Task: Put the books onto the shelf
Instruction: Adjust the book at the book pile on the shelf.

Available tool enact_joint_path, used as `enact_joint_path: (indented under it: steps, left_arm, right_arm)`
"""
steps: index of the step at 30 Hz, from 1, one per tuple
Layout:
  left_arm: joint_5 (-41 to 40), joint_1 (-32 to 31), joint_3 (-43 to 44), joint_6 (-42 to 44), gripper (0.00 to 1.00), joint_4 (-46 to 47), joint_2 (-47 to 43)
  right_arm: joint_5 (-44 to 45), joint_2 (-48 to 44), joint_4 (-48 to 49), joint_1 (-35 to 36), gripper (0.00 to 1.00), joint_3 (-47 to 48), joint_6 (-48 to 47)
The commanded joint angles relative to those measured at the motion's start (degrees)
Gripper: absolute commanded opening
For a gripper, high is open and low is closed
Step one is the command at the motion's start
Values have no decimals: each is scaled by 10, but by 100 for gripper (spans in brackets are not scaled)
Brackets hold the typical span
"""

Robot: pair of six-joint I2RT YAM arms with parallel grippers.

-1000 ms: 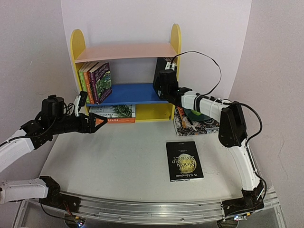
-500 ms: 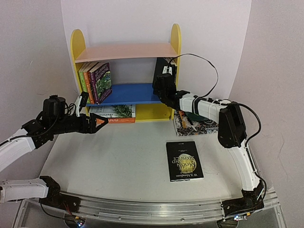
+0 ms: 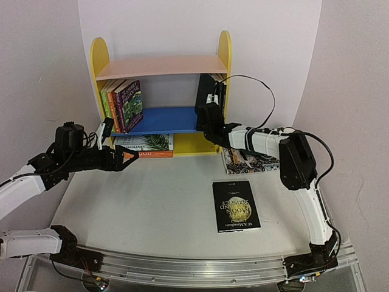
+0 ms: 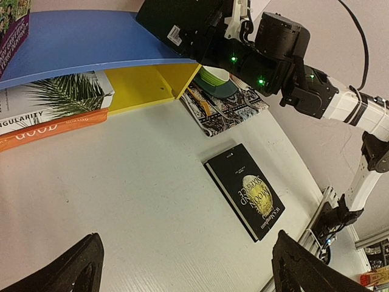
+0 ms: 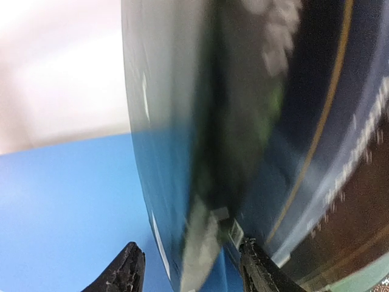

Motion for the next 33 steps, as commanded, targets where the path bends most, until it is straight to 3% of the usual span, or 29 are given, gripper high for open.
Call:
enact_joint_path:
  steps: [1,12,18,24,33]
  left_arm:
    - [7,3,23,1,98,19,4]
    - [6,3,17,0,98,19,8]
    - [11,3,19,-2,98,19,9]
    - [10,3,17,-3,98,19,6]
    - [5,3,12,-2,98,19,-2]
  right_arm:
    - [52,-66,22,-11,55,-25,14]
    - [53,-131,62,12,61,-137,21]
    - [30,-117,65,11,58,-116,-7]
    - [-55,-71,87,11,55,-52,-75]
    - [-40,-18,80,11,56,35,-137]
